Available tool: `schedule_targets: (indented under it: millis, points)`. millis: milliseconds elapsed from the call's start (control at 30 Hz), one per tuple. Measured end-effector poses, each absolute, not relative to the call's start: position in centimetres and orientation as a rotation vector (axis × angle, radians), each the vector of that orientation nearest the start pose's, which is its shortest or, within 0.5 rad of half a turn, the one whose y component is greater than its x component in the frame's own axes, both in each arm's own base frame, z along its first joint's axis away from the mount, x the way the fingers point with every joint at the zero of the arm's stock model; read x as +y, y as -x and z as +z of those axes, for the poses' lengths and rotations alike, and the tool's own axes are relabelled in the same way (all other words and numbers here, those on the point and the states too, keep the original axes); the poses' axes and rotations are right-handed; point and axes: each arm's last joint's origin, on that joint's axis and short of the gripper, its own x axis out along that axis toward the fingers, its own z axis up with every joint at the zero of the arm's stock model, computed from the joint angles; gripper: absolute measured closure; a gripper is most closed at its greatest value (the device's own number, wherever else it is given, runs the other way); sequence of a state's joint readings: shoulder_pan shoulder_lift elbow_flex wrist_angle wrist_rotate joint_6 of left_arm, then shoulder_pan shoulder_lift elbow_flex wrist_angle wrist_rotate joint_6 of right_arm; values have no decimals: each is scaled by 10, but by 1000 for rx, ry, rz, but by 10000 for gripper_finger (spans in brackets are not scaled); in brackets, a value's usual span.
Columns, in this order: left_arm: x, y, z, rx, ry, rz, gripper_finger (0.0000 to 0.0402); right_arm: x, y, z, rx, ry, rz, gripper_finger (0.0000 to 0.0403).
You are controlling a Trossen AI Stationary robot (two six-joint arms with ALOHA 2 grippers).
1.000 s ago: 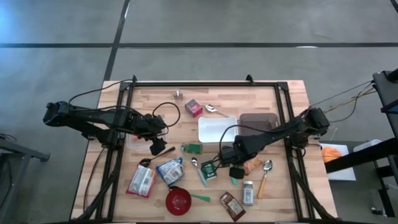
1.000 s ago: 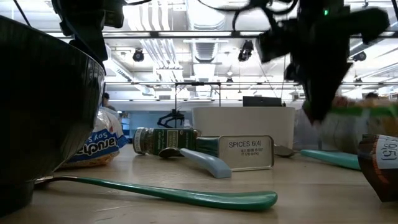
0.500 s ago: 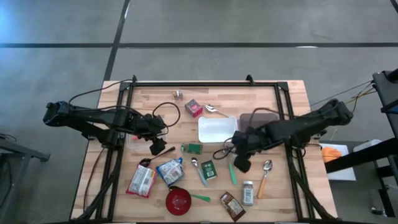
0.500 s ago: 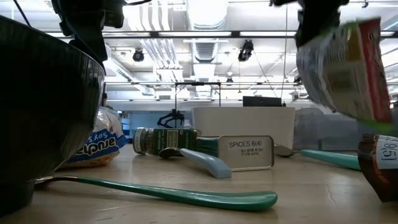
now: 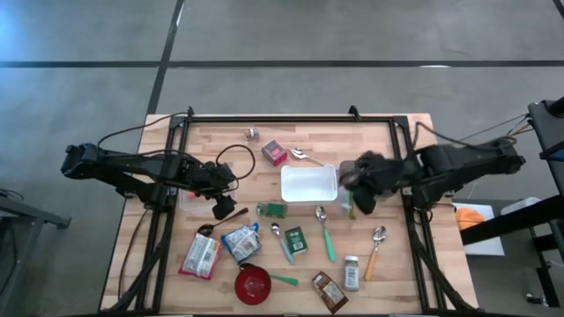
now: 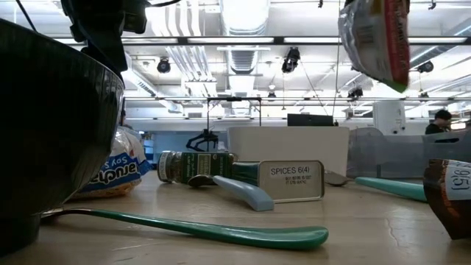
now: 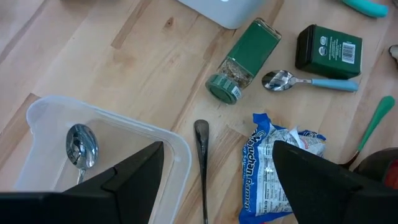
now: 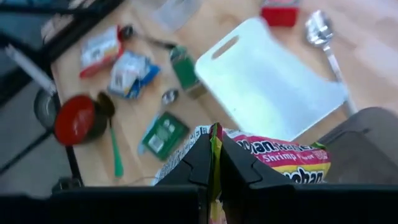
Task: Pick & Place Food Item
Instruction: Put the green noodle pack into the black bin
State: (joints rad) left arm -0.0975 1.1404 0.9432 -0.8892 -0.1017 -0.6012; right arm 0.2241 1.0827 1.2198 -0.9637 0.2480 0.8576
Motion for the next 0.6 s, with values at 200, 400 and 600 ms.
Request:
schedule_targets:
  millis: [200,400,600]
  points:
    - [-17,-207,269,1029,448,331,95,7,-177,362,714,-663,-514,395]
    - [-17,-207,269,1026,457,337,95,-24,-175,351,816,-600,-474,395]
    - [-17,-207,270,1025,464,343,95,-56,-179,323,771,-674,-404,395]
